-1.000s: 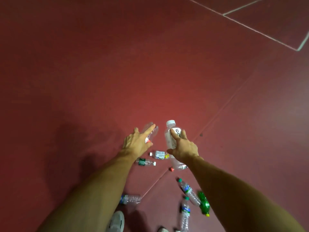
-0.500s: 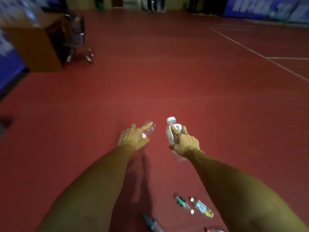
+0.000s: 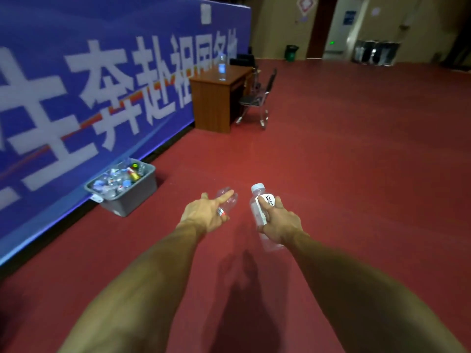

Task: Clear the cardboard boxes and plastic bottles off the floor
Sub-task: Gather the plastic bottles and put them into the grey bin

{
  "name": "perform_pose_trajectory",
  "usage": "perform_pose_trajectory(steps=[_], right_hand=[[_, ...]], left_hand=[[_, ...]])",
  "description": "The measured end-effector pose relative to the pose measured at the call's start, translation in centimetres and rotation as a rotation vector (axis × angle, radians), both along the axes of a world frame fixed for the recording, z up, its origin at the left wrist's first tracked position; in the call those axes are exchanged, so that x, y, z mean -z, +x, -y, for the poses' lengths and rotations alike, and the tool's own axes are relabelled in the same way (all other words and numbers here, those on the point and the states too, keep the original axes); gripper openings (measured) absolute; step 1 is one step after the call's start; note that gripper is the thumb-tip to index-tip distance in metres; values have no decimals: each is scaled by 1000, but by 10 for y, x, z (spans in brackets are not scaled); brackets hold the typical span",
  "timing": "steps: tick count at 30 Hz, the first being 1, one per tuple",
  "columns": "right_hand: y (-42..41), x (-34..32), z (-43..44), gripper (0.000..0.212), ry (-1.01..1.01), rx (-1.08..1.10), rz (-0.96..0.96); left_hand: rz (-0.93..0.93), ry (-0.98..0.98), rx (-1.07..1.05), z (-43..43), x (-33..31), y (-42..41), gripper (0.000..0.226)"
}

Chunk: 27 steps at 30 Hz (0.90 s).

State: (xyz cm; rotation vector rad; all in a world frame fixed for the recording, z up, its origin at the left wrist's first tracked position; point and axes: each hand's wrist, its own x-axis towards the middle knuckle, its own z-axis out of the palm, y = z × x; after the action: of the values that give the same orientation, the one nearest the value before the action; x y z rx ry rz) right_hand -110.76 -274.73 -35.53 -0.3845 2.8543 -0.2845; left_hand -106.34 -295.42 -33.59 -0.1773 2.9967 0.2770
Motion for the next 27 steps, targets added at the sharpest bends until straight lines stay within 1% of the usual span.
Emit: perform_pose_trajectory(steps=[4,6,9,11,13,18,21,24,27], right_hand=[[-57,3,82,84,12,-106,-10],[-92,9,121,86,9,-156,-1],[-152,11,177,87,-9,-227,-11],[-197,7,213,86,-23,-268,-28],[-243,0,246,85,-21,-313,-42],[-340,-17,326,85,-5,-421,-44],[-382,-20,377,85,5,-471,-32],[-418,-18,434,85,-2,-528,-22],[-450,-11,499,87,6,-561,-13]], left_hand=[[-17,12,-103,75,-3,-33,68],[-15,-12,-148,108,-2,-57,67],[9,-48,-194,161,-2,-105,69],[-14,-37,-233,196,-5,-142,70],[-33,-40,-284,228,-9,-177,70],[-4,-47,-396,300,-16,-249,70],[16,-57,-445,347,-12,-282,68],[-5,-57,-497,397,-5,-313,65],[49,-91,-521,456,7,-344,65]])
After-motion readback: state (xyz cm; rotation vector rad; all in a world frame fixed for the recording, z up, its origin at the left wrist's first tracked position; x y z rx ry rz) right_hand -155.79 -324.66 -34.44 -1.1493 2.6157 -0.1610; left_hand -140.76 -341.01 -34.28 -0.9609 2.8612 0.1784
